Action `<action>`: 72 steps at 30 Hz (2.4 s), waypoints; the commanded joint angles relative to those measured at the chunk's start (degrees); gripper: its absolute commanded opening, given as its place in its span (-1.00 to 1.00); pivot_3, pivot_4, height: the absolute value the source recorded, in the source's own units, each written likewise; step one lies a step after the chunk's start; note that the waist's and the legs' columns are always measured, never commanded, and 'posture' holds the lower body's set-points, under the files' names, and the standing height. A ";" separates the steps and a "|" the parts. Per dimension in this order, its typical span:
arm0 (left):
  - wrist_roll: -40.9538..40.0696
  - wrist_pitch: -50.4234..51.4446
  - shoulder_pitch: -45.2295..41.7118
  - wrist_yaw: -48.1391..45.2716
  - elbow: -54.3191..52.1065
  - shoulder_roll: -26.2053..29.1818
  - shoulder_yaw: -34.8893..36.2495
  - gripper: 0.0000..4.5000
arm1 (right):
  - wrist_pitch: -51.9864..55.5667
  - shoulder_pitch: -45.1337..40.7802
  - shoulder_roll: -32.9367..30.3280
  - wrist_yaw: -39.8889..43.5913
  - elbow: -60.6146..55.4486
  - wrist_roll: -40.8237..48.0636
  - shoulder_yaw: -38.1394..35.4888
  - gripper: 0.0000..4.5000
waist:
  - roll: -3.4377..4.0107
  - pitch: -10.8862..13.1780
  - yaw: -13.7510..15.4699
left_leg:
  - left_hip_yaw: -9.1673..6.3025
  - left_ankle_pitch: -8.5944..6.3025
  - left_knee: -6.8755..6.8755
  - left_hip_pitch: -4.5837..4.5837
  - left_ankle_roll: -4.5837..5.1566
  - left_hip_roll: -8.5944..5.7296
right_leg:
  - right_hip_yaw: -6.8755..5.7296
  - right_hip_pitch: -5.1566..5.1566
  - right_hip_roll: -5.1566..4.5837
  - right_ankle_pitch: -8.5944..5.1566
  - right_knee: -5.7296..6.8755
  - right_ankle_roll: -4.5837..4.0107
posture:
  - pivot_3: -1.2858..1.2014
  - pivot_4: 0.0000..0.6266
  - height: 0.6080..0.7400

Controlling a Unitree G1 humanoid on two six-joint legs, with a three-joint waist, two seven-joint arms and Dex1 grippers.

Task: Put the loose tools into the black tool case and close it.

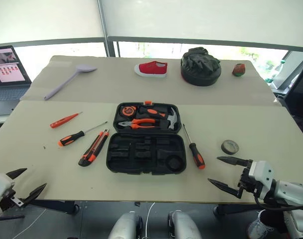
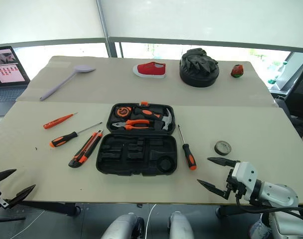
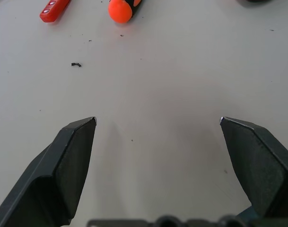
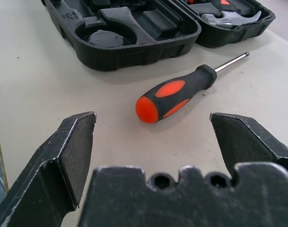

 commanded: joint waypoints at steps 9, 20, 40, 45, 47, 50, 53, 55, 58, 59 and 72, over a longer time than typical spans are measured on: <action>-11.22 26.59 5.39 8.45 -6.84 -1.08 10.35 1.00 | 4.46 -10.44 7.54 -1.79 -7.51 10.76 2.27 0.99 | -0.03 -0.01 -1.38 | 0.01 0.06 0.08 0.07 0.27 0.15 | -0.10 -0.03 0.17 0.01 0.10 -0.02 | 0.03 -0.52 1.00; -15.50 48.00 -6.46 15.46 -20.19 5.76 5.83 1.00 | 11.20 -12.48 9.68 -6.64 -15.37 11.14 5.97 0.99 | -0.13 -0.03 0.59 | -0.04 -0.30 0.58 0.00 -0.18 0.34 | -0.75 0.03 0.01 0.07 0.10 -0.15 | 0.03 -0.52 1.00; 6.68 39.31 -55.12 -1.91 17.15 10.57 -36.94 0.19 | 16.90 -18.78 12.94 -7.38 -20.94 14.37 9.98 1.00 | -0.12 -0.01 -1.21 | 0.19 0.00 0.70 -0.48 0.16 0.16 | -0.91 -0.73 0.52 0.15 0.87 -0.29 | 0.03 -0.52 1.00; 5.95 34.68 -54.72 -5.16 19.30 11.50 -33.76 -0.54 | 15.72 -18.06 12.26 -5.05 -20.57 13.61 10.58 1.00 | -0.12 -0.01 -1.23 | 0.19 -0.01 0.72 -0.48 0.18 0.17 | -0.90 -0.73 0.46 0.15 0.88 -0.29 | 0.03 -0.52 1.00; 3.38 31.68 -54.93 -7.68 19.11 11.25 -30.81 -0.64 | 15.11 -17.56 12.11 -4.53 -20.29 13.39 10.28 1.00 | -0.12 -0.01 -1.20 | 0.19 -0.01 0.72 -0.52 0.18 0.19 | -0.90 -0.77 0.46 0.15 0.90 -0.29 | 0.03 -0.52 1.00; -0.95 29.62 -56.41 -12.40 16.14 11.17 -26.86 -0.64 | 14.55 -16.83 11.51 -4.20 -20.07 13.37 8.99 1.00 | -0.14 -0.01 -1.07 | 0.18 -0.01 0.85 -0.76 0.18 0.23 | -0.92 -0.93 0.35 0.16 0.91 -0.29 | 0.03 -0.52 1.00; -5.18 33.68 -58.64 -16.74 1.47 9.00 -29.80 -0.64 | 16.42 -16.19 7.46 -3.66 -19.39 14.11 5.25 1.00 | -0.15 0.01 -0.31 | 0.16 -0.03 1.04 -0.92 0.21 0.24 | -0.97 -0.98 0.32 0.16 0.92 -0.28 | 0.03 -0.52 1.00; -4.95 35.15 -59.18 -17.59 -5.80 7.49 -33.16 -0.64 | 17.84 -16.09 5.01 -3.60 -18.71 14.36 3.78 1.00 | -0.11 0.03 0.36 | 0.11 -0.14 1.39 -1.13 0.38 0.24 | -0.98 -0.96 0.34 0.18 0.92 -0.24 | 0.03 -0.52 1.00; 2.56 37.34 -60.81 -18.68 -13.92 7.06 -44.02 -0.64 | 19.31 -16.59 2.13 -3.65 -16.95 14.02 2.46 1.00 | -0.11 0.02 0.38 | 0.09 -0.25 1.61 -1.11 0.56 0.19 | -0.91 -0.78 0.25 0.26 0.86 -0.11 | 0.03 -0.52 1.00; 4.43 36.50 -61.26 -18.46 -14.85 6.76 -45.90 -0.64 | 19.95 -16.85 1.72 -3.83 -16.68 14.21 2.33 1.00 | -0.08 0.02 0.23 | 0.11 -0.26 1.61 -1.10 0.57 0.15 | -0.90 -0.78 0.28 0.26 0.86 -0.10 | 0.03 -0.52 1.00; 21.12 25.44 -68.08 -12.03 -6.22 -3.37 -57.92 -0.64 | 23.91 -24.73 0.55 -4.15 -16.02 14.16 5.39 1.00 | -0.09 0.03 0.01 | 0.30 -0.27 1.73 -1.19 0.67 0.18 | -0.88 -0.90 0.60 0.24 0.95 -0.09 | 0.03 -0.52 1.00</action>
